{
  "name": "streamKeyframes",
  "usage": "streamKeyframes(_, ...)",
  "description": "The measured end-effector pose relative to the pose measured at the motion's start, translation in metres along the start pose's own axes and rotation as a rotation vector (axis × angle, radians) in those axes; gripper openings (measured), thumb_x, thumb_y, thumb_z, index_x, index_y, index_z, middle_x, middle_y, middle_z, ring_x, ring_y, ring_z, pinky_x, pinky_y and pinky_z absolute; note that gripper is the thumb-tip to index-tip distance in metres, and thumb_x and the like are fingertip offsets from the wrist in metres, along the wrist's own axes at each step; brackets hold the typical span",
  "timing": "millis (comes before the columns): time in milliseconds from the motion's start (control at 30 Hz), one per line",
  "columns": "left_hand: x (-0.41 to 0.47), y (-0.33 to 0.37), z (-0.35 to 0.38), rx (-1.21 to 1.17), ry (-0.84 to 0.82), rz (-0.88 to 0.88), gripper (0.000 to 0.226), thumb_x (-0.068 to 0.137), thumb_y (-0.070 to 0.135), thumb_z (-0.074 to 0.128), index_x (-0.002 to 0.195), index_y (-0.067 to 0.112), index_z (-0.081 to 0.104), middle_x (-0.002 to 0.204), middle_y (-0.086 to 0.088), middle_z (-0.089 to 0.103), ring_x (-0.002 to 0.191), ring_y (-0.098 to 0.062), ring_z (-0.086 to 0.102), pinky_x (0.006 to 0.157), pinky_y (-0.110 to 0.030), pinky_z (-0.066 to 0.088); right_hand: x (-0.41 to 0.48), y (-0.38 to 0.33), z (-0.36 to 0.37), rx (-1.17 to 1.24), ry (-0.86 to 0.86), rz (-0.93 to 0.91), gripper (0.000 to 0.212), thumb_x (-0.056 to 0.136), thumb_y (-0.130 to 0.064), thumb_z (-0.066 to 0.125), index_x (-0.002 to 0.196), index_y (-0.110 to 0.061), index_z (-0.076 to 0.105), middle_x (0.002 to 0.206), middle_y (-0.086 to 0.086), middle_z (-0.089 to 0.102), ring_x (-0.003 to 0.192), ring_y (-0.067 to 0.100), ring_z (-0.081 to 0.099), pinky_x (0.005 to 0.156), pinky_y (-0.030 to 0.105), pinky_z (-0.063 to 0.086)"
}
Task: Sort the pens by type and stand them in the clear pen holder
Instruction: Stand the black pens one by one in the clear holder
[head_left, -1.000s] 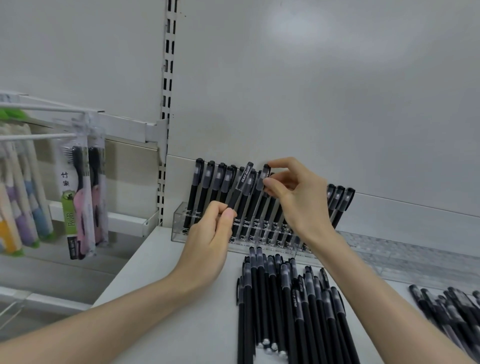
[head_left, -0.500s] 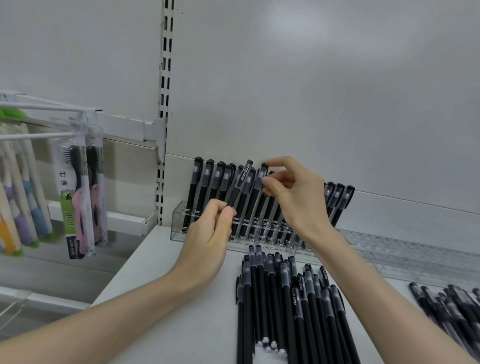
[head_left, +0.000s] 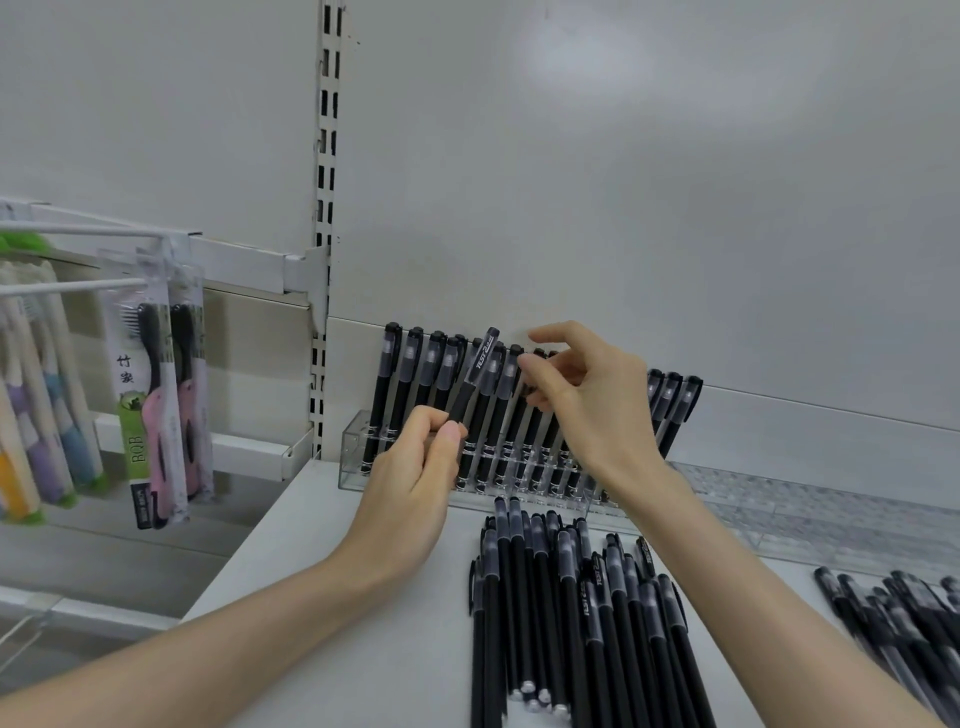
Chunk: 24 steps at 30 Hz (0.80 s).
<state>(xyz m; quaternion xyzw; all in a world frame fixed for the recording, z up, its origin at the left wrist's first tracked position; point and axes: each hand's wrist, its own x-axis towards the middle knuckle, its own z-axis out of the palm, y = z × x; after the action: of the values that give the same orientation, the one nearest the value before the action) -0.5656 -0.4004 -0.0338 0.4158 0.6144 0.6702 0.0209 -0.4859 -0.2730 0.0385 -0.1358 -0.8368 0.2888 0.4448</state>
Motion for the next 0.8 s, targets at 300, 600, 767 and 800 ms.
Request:
streamKeyframes(300, -0.002, -0.003, 0.001, -0.011, -0.190, 0.020, 0.010, 0.096, 0.019, 0.050, 0.095, 0.021, 0.060, 0.069, 0.005, 0.056, 0.060, -0.002, 0.050, 0.053, -0.018, 0.041, -0.013, -0.008, -0.004, 0.396, -0.110, 0.152, 0.029, 0.086, -0.008, 0.067, 0.114, -0.013, 0.060, 0.087, 0.011, 0.072, 0.077, 0.012, 0.071, 0.064, 0.019, 0.056)
streamKeyframes(600, -0.001, -0.002, 0.000, -0.050, -0.143, 0.005, 0.004, 0.090, 0.017, 0.061, 0.093, 0.020, 0.059, 0.070, -0.004, 0.058, 0.058, -0.019, 0.059, 0.047, -0.035, 0.055, -0.014, -0.008, -0.014, 0.491, -0.212, 0.214, 0.040, 0.084, -0.002, 0.067, 0.121, -0.016, 0.059, 0.094, 0.014, 0.066, 0.083, 0.018, 0.072, 0.071, 0.023, 0.057)
streamKeyframes(767, -0.001, -0.008, 0.000, 0.253, -0.117, 0.188, 0.015, 0.095, 0.029, 0.053, 0.096, 0.022, 0.065, 0.084, 0.014, 0.061, 0.083, -0.005, 0.057, 0.073, -0.017, 0.045, -0.010, -0.007, -0.018, 0.361, -0.110, 0.142, 0.042, 0.081, -0.004, 0.072, 0.120, -0.014, 0.056, 0.074, 0.000, 0.068, 0.072, 0.017, 0.071, 0.068, 0.022, 0.057)
streamKeyframes(800, 0.000, -0.010, 0.000, 0.377, -0.097, 0.265, 0.021, 0.096, 0.034, 0.048, 0.099, 0.022, 0.065, 0.090, 0.016, 0.059, 0.089, -0.002, 0.053, 0.079, -0.017, 0.040, -0.008, -0.008, -0.020, 0.323, -0.045, 0.120, 0.040, 0.080, -0.006, 0.073, 0.115, -0.016, 0.055, 0.077, 0.000, 0.069, 0.071, 0.016, 0.071, 0.067, 0.023, 0.057)
